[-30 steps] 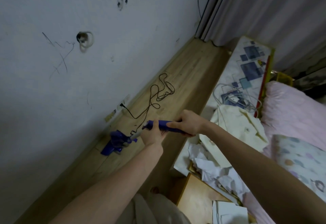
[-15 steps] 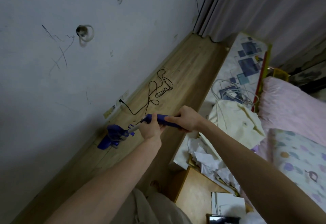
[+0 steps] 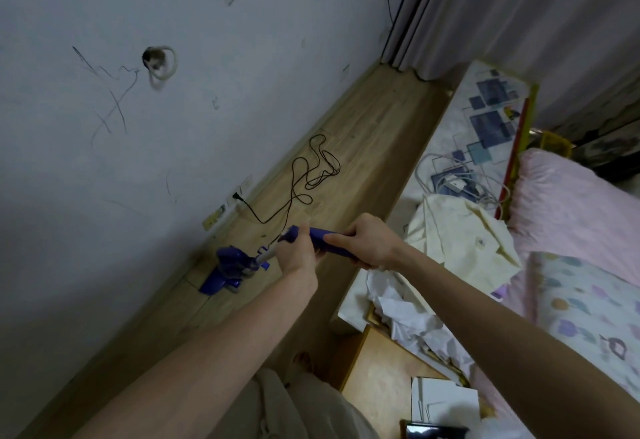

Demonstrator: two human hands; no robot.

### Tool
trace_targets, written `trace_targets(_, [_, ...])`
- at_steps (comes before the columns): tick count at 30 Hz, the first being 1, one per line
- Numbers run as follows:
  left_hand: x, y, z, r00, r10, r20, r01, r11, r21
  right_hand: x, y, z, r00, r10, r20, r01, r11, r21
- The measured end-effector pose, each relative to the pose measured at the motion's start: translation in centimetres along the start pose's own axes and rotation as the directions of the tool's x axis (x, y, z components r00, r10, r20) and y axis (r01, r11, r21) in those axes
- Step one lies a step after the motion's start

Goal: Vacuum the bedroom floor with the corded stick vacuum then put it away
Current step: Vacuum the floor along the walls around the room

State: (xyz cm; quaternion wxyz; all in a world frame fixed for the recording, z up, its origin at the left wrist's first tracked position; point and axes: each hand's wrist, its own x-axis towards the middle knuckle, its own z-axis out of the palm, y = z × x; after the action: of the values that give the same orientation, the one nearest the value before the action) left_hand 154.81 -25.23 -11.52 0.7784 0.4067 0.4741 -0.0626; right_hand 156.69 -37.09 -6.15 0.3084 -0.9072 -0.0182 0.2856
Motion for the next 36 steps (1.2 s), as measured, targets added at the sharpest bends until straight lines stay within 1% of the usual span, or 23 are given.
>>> trace_targets(3, [-0.5,-0.3,0.2,0.998,-0.042,0.040,0.042,0.999,0.008,-0.3,0.5,-0.4,1.000,0.008,0.013,-0.008,1.000,0.010])
trace_targets(6, [-0.3,-0.3,0.1,0.997,-0.063,0.043,0.063,0.998,-0.001,-0.1,0.8,-0.1,1.000,0.009,0.012,-0.009,1.000,0.016])
trace_targets(14, [1.5,0.5,-1.4,0.999,-0.043,0.007,0.042,0.997,0.067,1.0,0.4,2.8,1.000,0.022,0.010,-0.022,0.997,0.078])
trace_targets(17, [2.0,1.0,-1.7,0.998,-0.056,0.022,0.054,0.997,0.055,1.3,0.0,2.9,1.000,0.020,0.000,-0.020,0.996,0.087])
trace_targets(22, [1.7,0.7,-1.4,0.996,-0.064,0.059,0.061,0.997,0.051,0.9,0.2,2.0,0.999,0.007,0.043,-0.010,0.998,0.063])
trace_targets(29, [1.4,1.2,-0.3,0.991,-0.072,0.113,0.061,0.994,0.095,1.1,-0.4,-0.3,1.000,-0.005,0.023,0.005,1.000,0.007])
trace_targets(31, [1.5,1.6,-0.2,0.989,-0.090,0.115,0.080,0.993,0.084,1.3,-0.6,-0.2,1.000,-0.010,0.026,0.009,1.000,0.016])
trace_targets(36, [2.1,2.1,-1.4,0.986,-0.125,0.114,0.129,0.991,-0.028,1.8,-1.0,1.6,0.999,-0.017,0.046,0.014,0.999,0.048])
